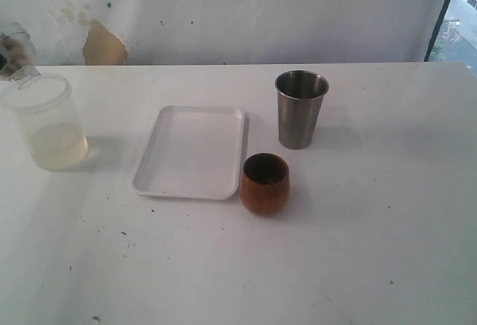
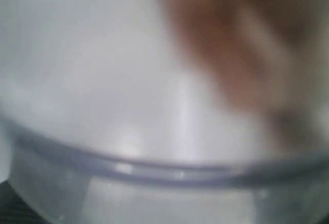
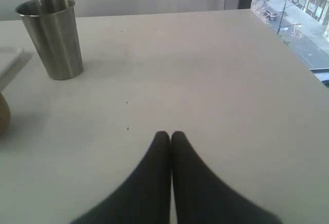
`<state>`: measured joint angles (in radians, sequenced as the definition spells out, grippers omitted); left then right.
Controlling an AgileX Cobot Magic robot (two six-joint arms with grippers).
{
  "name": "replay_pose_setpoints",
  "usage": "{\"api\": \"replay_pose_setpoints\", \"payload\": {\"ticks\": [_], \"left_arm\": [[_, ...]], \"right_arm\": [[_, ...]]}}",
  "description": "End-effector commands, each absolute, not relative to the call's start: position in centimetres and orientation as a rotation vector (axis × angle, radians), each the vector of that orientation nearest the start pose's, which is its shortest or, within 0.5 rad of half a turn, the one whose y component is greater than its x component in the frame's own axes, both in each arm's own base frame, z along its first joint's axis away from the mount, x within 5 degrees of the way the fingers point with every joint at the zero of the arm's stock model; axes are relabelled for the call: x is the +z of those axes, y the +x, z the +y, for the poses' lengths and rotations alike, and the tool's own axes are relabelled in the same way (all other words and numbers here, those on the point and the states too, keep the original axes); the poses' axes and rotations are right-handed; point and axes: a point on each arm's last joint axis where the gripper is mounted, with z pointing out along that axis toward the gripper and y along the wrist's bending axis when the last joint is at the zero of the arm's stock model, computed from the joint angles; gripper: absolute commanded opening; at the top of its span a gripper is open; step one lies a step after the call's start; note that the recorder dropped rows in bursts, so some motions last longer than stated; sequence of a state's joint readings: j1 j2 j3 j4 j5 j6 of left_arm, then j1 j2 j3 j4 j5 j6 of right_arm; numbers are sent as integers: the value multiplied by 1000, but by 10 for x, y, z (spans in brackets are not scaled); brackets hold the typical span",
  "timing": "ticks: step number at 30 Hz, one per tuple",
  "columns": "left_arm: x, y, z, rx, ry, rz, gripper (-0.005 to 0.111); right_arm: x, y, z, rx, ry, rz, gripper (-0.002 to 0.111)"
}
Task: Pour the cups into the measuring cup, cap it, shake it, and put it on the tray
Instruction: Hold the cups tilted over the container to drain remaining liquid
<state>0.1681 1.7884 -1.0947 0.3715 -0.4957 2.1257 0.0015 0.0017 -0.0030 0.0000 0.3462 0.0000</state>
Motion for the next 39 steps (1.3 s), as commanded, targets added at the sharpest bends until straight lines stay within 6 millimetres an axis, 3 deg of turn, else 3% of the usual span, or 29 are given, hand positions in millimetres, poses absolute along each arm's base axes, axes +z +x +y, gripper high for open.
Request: {"api": "replay_pose_setpoints", "payload": {"ticks": [1, 12, 39], "left_arm": [[267, 402, 49, -2361, -2601, -881, 0], [266, 402, 48, -2347, -2618, -826, 0], [264, 402, 50, -2311, -2620, -886, 0]], "right_arm": [[182, 54, 0, 5, 4, 1826, 0], [182, 54, 0, 5, 4, 1826, 0], [182, 54, 0, 6, 2, 1826, 0]]}}
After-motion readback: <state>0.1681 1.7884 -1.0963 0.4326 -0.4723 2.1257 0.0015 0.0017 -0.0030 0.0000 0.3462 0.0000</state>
